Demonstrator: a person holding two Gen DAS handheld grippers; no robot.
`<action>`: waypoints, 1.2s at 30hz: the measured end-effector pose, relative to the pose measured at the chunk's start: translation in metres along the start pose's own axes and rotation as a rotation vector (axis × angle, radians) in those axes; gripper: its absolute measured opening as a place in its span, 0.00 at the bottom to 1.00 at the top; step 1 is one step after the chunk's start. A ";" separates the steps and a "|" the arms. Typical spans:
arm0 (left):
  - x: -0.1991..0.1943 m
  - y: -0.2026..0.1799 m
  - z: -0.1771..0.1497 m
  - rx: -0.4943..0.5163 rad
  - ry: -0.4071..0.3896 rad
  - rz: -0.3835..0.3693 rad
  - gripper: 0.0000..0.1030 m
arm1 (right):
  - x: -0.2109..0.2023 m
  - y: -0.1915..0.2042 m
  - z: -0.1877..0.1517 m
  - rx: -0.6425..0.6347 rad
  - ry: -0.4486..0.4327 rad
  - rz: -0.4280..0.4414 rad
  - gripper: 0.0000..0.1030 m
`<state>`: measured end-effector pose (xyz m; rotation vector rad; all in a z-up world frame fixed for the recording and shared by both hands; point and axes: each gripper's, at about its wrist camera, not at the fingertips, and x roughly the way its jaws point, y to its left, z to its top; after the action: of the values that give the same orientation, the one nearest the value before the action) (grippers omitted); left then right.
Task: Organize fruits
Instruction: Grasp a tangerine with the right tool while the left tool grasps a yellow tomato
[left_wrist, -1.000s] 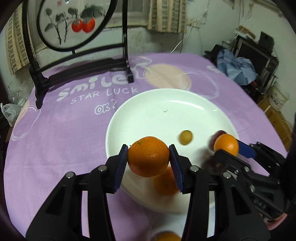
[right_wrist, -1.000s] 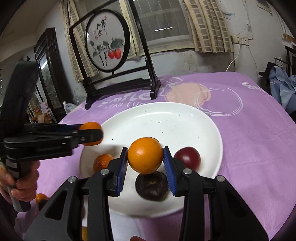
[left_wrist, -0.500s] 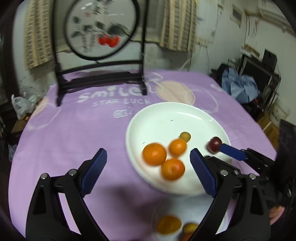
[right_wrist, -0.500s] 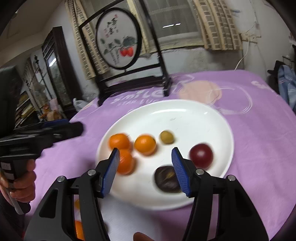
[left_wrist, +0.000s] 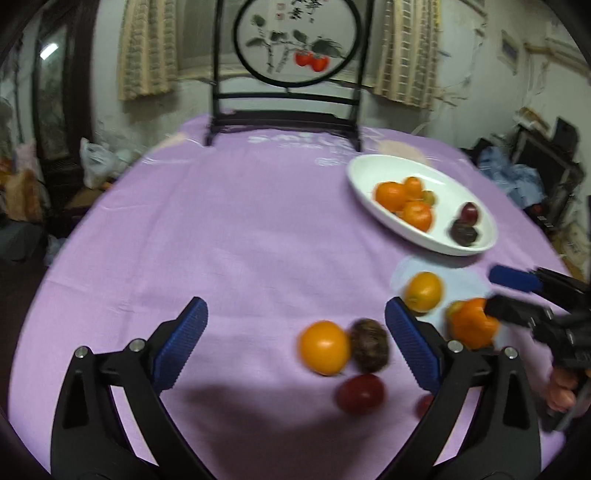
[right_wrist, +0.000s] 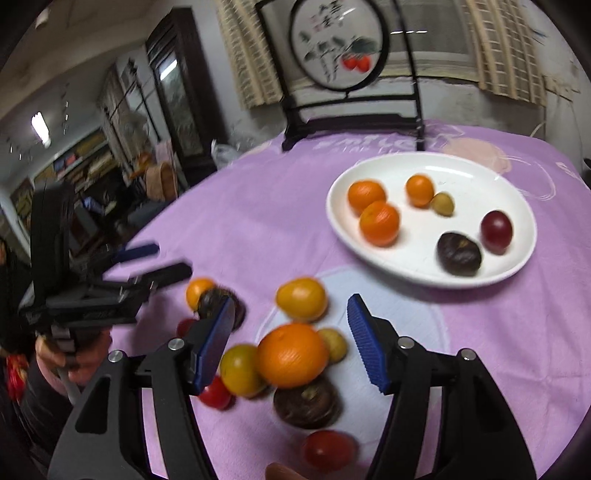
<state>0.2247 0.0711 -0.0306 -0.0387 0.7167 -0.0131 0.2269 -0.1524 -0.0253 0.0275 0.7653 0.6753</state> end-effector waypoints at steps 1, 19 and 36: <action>-0.002 -0.002 0.000 0.017 -0.015 0.028 0.96 | 0.006 0.007 -0.003 -0.041 0.023 -0.025 0.63; -0.007 0.009 0.004 -0.033 -0.044 0.023 0.96 | 0.013 0.007 -0.012 -0.052 0.084 -0.053 0.49; 0.004 0.003 0.021 -0.087 0.014 -0.223 0.95 | -0.025 -0.040 -0.001 0.189 -0.059 -0.015 0.42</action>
<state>0.2409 0.0750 -0.0177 -0.2022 0.7236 -0.1955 0.2353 -0.1981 -0.0210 0.2129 0.7699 0.5834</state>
